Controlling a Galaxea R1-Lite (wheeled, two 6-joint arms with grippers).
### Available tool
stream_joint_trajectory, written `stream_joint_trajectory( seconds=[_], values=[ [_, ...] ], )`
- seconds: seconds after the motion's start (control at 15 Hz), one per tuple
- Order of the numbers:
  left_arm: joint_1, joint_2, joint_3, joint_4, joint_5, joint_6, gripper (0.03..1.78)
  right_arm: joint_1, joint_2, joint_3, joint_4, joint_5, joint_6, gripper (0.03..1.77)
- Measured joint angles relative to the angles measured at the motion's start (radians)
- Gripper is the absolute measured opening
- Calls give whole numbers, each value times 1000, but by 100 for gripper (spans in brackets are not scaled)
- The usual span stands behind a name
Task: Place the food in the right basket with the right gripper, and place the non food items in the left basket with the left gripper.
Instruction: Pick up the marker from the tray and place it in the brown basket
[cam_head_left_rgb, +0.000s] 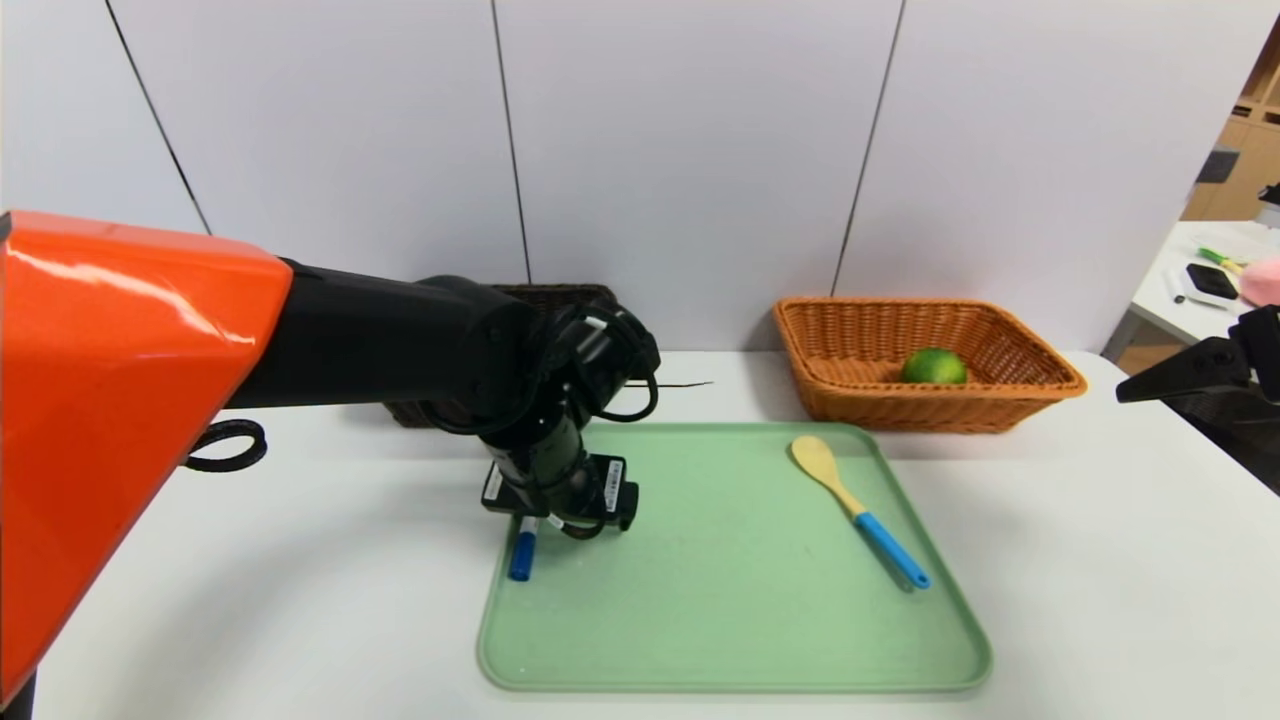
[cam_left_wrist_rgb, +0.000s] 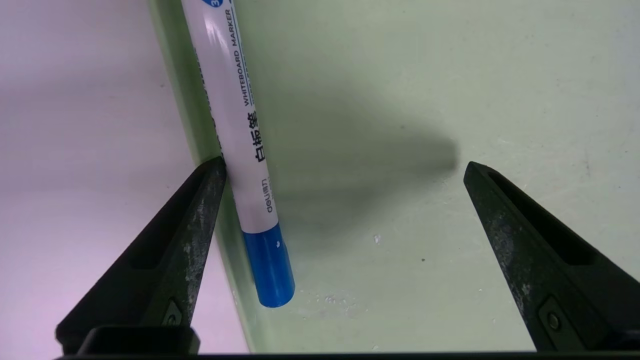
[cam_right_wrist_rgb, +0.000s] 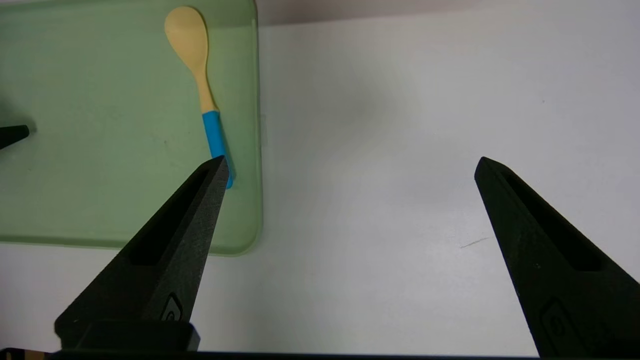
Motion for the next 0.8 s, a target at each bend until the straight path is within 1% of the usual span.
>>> stream_joint_trajectory(
  seconds=[0.6,0.8],
  values=[
    [5,15,-3,-1,0,-14,169,1,3,-2,-2,0,-2,170],
    [6,19,-3,-19,-2,-24,169,1,8,-3,-12,-1,-6,170]
  ],
)
